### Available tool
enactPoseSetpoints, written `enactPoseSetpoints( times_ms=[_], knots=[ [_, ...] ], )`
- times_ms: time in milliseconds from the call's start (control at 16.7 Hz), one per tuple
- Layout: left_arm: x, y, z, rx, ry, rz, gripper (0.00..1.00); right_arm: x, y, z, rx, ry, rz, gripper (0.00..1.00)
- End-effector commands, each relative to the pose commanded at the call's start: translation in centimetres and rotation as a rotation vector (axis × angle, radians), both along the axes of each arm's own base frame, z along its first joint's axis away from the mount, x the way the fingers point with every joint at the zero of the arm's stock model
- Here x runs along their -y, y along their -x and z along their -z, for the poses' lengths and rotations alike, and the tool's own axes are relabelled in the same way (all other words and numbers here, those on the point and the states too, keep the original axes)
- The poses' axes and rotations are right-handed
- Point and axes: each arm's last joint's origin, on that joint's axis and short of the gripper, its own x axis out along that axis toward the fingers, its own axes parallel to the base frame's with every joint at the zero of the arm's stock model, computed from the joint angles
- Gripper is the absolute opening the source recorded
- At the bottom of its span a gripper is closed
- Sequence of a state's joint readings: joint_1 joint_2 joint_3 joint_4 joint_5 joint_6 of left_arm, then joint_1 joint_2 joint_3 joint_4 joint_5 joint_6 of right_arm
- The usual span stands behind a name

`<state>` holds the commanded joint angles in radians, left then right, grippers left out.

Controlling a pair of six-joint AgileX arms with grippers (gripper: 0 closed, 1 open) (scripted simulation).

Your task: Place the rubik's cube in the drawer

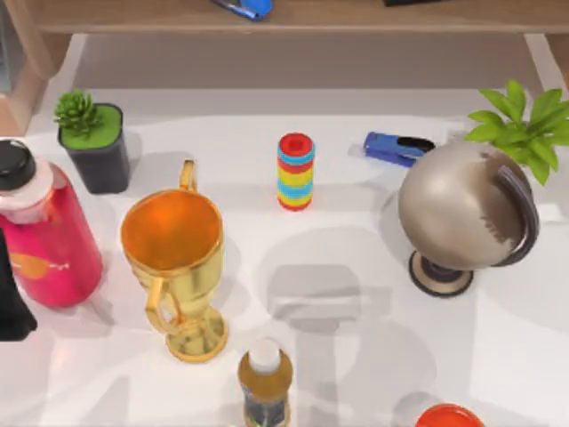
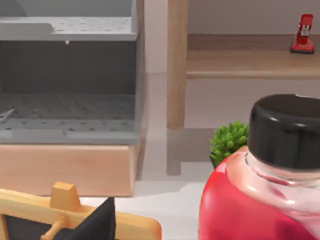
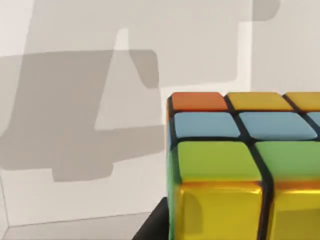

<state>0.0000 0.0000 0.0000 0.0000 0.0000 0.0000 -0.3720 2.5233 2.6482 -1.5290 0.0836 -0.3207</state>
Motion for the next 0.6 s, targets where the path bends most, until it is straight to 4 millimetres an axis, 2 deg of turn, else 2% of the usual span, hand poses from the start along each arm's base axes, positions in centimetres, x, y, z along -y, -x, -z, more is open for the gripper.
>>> enactPoseSetpoints(
  times_ms=[120,240,600],
  knots=[
    [0.0,0.0,0.0,0.0,0.0,0.0,1.0,0.4,-0.8,3.9,-0.083,-0.076,-0.02,0.0],
    [0.0,0.0,0.0,0.0,0.0,0.0,1.0,0.5,-1.2,6.1,-0.123,-0.118,-0.032,0.0],
    [0.0,0.0,0.0,0.0,0.0,0.0,1.0,0.5,-1.3,6.5,-0.129,-0.126,-0.035,0.0]
  ],
)
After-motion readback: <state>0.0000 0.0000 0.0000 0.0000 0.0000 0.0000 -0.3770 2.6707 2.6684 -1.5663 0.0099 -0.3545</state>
